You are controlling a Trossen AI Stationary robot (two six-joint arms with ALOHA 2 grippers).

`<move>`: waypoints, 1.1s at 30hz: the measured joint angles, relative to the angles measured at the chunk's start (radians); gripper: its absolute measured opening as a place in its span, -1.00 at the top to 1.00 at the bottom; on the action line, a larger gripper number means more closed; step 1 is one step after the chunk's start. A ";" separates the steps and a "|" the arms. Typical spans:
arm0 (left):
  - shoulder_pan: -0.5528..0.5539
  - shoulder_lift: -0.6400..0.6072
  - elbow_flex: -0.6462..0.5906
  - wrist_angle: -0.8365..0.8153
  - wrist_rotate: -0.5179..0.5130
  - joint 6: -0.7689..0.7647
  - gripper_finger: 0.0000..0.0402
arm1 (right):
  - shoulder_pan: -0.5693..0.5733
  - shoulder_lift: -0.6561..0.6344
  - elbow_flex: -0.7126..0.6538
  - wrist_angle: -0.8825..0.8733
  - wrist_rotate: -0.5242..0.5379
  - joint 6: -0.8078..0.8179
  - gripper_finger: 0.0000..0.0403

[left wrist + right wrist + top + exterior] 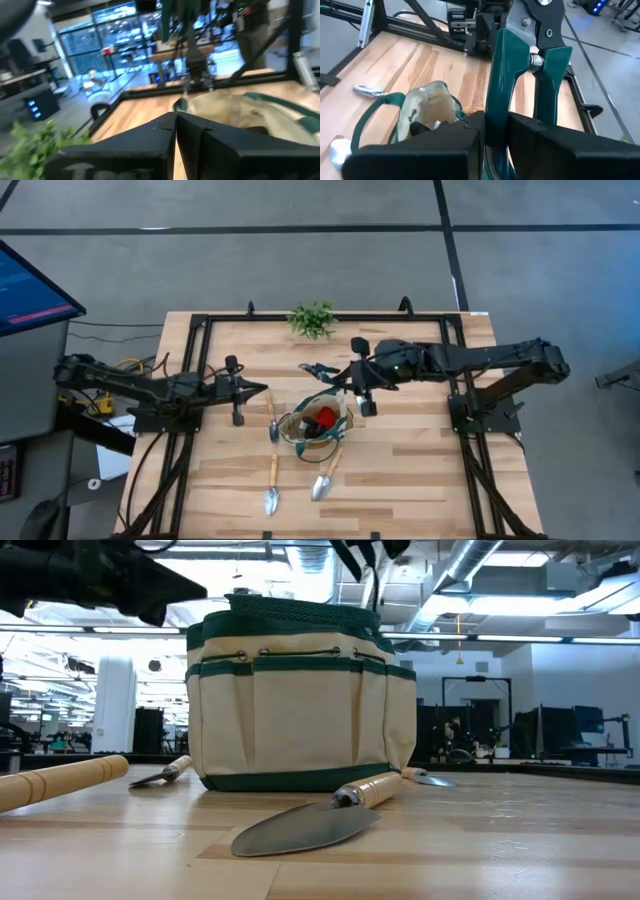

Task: Pick & Place Garden tools in Gardening bag
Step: Put the shear scissors into the gardening bag

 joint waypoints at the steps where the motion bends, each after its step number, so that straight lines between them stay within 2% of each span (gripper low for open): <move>1: 0.001 -0.029 0.000 -0.040 0.007 -0.001 0.99 | 0.000 0.001 0.000 0.001 -0.003 0.000 0.77; 4: 0.001 -0.108 0.000 -0.155 0.016 -0.025 0.99 | 0.000 0.010 0.002 0.056 -0.026 0.001 0.77; 9: 0.002 -0.206 0.000 -0.292 0.037 -0.061 0.99 | -0.001 0.019 0.001 0.112 -0.122 0.023 0.77; 13: 0.001 -0.237 0.000 -0.295 0.084 -0.064 0.99 | 0.001 0.058 0.001 0.138 -0.166 0.046 0.77; 19: 0.001 -0.240 0.000 -0.297 0.087 -0.065 0.99 | -0.001 0.128 0.000 0.142 -0.215 0.116 0.77; 27: 0.001 -0.240 0.000 -0.296 0.086 -0.065 0.99 | 0.000 0.187 -0.001 0.156 -0.405 0.176 0.77; 33: 0.002 -0.240 0.000 -0.296 0.086 -0.065 0.99 | -0.021 0.194 0.000 0.084 -0.472 0.192 0.77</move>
